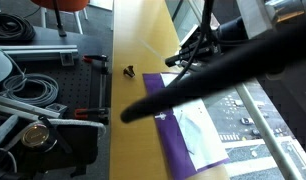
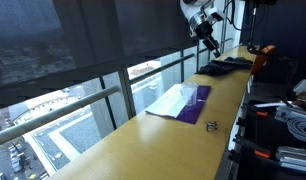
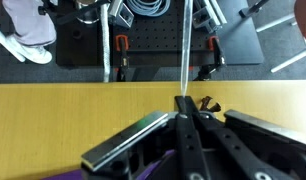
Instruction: Place the straw in the cup
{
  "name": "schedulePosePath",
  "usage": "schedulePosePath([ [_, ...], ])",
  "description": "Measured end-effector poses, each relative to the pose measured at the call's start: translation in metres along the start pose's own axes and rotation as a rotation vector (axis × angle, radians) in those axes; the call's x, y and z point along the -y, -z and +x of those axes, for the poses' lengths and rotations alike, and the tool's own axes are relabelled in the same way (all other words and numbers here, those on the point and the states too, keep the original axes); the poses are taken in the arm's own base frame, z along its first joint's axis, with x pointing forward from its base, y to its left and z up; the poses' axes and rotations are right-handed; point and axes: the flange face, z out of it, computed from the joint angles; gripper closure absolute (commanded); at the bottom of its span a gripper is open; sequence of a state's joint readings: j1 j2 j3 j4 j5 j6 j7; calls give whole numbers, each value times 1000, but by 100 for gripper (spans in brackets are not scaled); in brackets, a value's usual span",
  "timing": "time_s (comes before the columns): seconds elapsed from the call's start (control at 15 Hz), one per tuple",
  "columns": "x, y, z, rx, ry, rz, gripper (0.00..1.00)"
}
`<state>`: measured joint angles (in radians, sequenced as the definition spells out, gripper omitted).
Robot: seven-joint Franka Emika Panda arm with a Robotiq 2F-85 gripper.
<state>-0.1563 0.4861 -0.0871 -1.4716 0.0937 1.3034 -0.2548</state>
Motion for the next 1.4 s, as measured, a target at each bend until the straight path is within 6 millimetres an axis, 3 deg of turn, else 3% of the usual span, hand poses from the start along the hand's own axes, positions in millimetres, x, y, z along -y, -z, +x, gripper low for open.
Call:
schedulePosePath([
  [0.47, -2, -5, 42, 55, 18, 176, 100],
  [0.73, -15, -13, 60, 89, -25, 270, 100],
  [1.4, -37, -19, 79, 103, -239, 451, 100],
])
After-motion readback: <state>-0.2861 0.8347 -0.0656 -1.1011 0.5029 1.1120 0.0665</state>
